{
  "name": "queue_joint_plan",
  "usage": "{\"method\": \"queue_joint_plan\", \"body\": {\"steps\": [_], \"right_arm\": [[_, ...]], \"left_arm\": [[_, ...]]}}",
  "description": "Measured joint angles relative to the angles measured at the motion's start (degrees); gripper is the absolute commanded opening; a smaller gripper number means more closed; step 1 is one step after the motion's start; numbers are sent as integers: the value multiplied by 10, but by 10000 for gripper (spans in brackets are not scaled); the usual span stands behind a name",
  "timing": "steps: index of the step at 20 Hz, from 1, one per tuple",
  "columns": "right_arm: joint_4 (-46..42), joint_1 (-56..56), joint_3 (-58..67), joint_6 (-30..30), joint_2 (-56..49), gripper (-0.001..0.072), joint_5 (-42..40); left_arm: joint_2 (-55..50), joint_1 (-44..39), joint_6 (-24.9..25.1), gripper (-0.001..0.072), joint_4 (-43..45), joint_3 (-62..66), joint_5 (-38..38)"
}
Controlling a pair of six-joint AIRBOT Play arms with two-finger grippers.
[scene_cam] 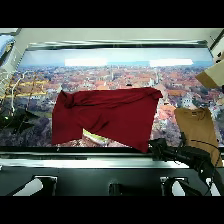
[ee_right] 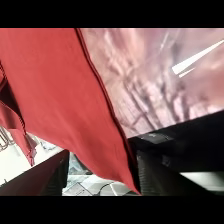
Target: Fold the clothes and pants, and hang the long-sleeved shirts on hangers.
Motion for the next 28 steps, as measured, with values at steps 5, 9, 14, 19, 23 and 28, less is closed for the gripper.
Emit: {"method": "queue_joint_plan", "body": {"steps": [5,9,14,19,23,28], "right_arm": [[-13,0,11,-28,-19,482,-1],[-67,0,84,-30,-26,581,17],[-155,0,176,50,-59,622,-22],[-122,14,198,44,-165,619,-95],[-115,112,201,47,-193,620,-92],[-131,221,201,99,-202,123,-52]], "left_arm": [[0,0,0,539,0,0,1],[0,0,0,539,0,0,3],[0,0,0,539,0,0,10],[-2,0,4,539,0,0,22],[-2,0,7,539,0,0,25],[-3,0,8,539,0,0,27]]}}
